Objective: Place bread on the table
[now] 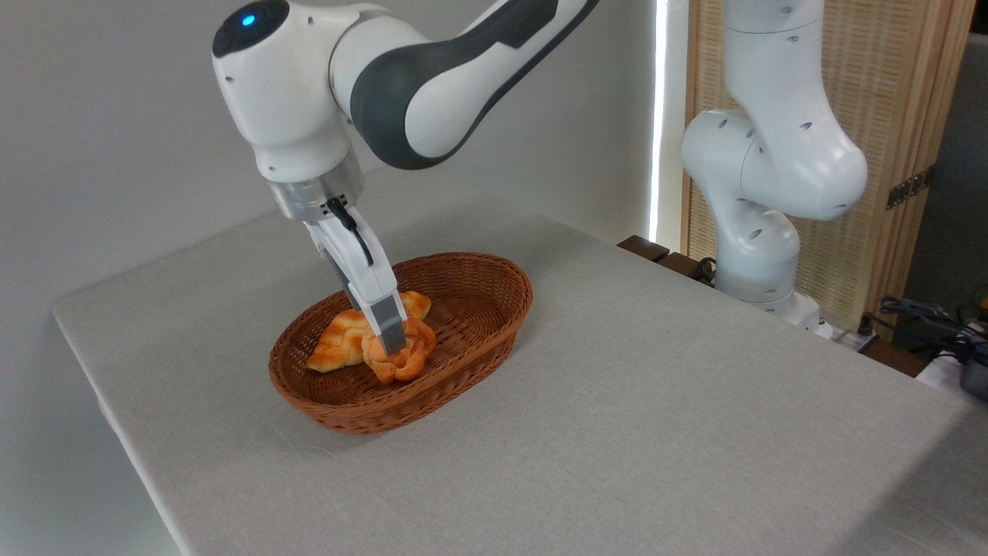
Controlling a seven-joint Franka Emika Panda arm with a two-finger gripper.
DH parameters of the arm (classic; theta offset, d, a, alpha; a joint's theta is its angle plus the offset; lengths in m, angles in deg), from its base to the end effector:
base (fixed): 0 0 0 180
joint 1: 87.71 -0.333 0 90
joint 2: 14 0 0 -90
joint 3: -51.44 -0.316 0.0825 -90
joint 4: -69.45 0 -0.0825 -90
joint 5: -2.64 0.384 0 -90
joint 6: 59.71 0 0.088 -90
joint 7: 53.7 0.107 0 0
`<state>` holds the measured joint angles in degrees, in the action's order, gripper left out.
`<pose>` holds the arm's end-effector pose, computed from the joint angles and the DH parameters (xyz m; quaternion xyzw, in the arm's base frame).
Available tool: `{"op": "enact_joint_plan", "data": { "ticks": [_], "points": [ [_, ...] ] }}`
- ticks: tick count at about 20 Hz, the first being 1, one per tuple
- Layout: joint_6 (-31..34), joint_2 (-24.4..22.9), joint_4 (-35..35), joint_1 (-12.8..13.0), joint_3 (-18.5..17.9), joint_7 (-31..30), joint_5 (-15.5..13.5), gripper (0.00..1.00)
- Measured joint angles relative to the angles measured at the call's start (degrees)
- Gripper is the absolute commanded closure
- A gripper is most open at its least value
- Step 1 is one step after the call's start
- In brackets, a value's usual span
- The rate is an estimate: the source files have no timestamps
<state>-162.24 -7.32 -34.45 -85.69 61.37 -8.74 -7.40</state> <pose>0.5646 -0.1314 0.4637 0.8847 -0.4513 -0.0397 0.1097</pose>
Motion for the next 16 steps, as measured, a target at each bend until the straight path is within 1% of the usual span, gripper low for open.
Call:
{"op": "enact_joint_plan", "data": {
  "ticks": [2,4,6,7,8,16],
  "points": [
    [0.0,0.6,-0.4,0.0,0.0,1.1,1.3,0.0],
    [0.0,1.5,-0.6,0.0,0.1,1.9,1.5,0.01],
    [0.0,2.4,-0.7,0.0,0.4,2.0,1.5,0.34],
    [0.0,2.7,-0.7,0.1,0.5,2.0,1.5,0.47],
    [0.0,3.0,-0.7,0.1,0.6,2.0,1.5,0.51],
    [-0.1,3.1,-0.7,0.1,0.7,2.2,1.6,0.5]
  ]
}}
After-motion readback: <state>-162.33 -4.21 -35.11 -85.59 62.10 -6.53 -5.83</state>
